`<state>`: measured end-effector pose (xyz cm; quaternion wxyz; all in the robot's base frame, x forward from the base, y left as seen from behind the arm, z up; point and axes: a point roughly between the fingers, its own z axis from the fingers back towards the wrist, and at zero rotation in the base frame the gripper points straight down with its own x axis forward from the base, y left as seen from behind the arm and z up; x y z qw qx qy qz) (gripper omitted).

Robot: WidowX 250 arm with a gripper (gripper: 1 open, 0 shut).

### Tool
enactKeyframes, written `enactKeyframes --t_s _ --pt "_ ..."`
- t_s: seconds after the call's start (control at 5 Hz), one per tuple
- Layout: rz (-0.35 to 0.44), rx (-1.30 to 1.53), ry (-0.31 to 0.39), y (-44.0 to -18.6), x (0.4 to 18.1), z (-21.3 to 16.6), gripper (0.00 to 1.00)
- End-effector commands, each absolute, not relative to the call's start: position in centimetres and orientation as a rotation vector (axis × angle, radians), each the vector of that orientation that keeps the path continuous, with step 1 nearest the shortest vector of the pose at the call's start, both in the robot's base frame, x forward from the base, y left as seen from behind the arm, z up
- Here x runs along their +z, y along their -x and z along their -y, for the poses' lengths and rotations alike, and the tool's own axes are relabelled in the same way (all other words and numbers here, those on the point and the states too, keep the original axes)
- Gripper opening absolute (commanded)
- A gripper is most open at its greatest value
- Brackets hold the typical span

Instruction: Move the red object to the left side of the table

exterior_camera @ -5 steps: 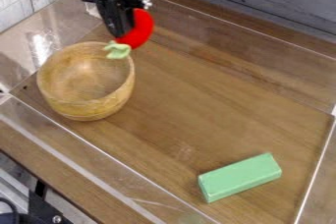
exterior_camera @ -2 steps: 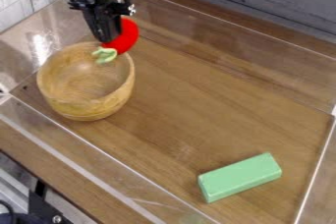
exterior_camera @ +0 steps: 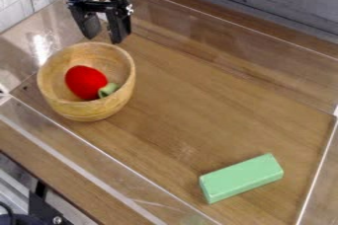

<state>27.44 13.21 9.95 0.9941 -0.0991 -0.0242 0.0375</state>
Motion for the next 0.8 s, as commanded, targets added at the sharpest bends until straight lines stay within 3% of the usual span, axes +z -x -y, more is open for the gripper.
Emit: enactKeyframes --t_s 0.0,0.6 --pt "0.066 0.07 0.176 -26.8 10.4 -13.7 1.0" --pt "0.013 0.075 0.163 -25.5 7.5 -13.6 1.0"
